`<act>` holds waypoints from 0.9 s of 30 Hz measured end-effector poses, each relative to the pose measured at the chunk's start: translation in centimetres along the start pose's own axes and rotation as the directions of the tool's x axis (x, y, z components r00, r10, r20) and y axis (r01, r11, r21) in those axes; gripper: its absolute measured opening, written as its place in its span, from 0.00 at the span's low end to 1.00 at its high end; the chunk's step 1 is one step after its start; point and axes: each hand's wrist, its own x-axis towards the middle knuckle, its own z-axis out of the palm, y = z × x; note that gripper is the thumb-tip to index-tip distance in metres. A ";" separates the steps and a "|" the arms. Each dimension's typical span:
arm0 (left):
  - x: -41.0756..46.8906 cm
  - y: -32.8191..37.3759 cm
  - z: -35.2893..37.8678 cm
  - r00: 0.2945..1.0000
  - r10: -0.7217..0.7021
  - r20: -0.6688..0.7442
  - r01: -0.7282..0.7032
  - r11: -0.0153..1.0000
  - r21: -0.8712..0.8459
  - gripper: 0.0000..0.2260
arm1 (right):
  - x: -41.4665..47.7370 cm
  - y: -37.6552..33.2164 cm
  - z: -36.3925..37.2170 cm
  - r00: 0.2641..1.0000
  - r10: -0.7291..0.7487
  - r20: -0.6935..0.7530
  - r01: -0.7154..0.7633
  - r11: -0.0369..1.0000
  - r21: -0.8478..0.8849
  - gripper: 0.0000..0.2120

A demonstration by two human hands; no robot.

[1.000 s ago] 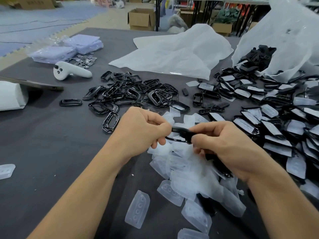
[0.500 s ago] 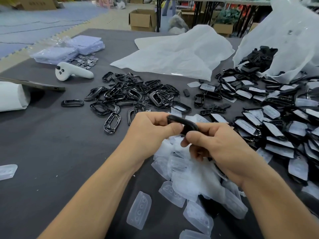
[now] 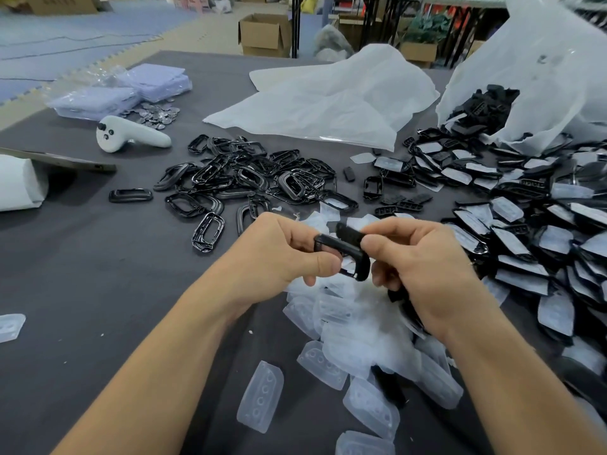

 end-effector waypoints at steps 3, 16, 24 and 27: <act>0.2 -0.2 0.7 0.990 0.012 -0.138 -0.011 1.000 0.004 0.07 | -0.3 -0.2 0.3 0.999 -0.002 0.048 0.003 1.000 -0.023 0.14; 0.6 -0.6 1.6 0.970 -0.013 -0.243 -0.020 0.991 -0.134 0.11 | -0.5 1.0 0.6 0.949 -0.303 -0.082 0.260 0.904 -0.338 0.10; 0.7 -0.5 1.7 0.975 -0.034 -0.221 -0.014 0.978 -0.210 0.09 | -0.8 0.9 1.3 0.967 -0.250 0.043 0.252 0.926 -0.282 0.07; 0.6 -0.3 1.8 0.966 -0.024 -0.259 -0.026 0.982 -0.186 0.07 | -1.0 0.8 1.3 0.973 -0.177 0.146 0.205 0.957 -0.204 0.06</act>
